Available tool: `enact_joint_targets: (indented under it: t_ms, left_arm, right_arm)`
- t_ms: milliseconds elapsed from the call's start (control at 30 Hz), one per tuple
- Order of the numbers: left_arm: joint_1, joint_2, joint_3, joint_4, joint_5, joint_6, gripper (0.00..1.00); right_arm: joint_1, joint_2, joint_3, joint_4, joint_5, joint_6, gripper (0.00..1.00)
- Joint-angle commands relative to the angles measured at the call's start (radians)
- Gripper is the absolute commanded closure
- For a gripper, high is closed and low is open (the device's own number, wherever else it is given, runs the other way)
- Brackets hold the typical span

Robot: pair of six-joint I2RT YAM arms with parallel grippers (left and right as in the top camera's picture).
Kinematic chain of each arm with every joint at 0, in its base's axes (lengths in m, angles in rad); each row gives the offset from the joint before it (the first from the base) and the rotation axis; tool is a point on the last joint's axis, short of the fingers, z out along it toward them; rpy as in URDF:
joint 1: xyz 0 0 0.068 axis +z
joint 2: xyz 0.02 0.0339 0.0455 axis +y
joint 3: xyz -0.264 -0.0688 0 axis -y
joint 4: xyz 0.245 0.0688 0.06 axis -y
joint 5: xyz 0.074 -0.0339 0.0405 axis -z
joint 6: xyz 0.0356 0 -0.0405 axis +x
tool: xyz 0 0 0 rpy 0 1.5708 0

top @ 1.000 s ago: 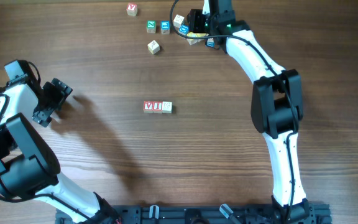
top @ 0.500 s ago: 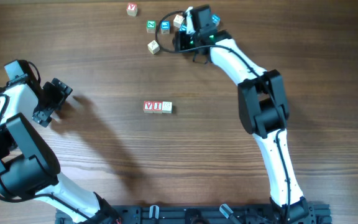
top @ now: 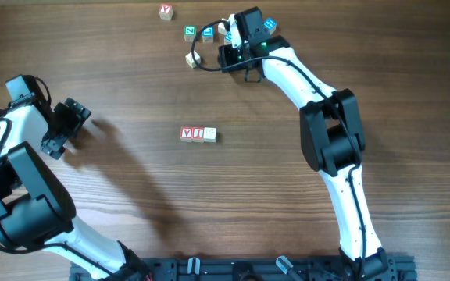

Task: Form a horizontal line
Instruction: 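Lower the right gripper over the yellow 'C' block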

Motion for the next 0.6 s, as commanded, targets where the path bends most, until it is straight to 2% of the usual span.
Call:
enact_joint_targets:
  t_ms: [0,100,567]
  left_arm:
    - [0.003,0.012,-0.002,0.000,0.004,-0.009,0.00]
    - [0.003,0.012,-0.002,0.000,0.004,-0.009,0.00]
    - [0.003,0.012,-0.002,0.001,0.004,-0.009,0.00]
  right_arm:
    - [-0.003,-0.067,-0.007,-0.028,0.026,-0.096,0.43]
    - [-0.003,-0.067,-0.008,-0.034,0.026,-0.096,0.50]
    - [0.000,-0.038,-0.015,-0.022,0.027,-0.122,0.50]
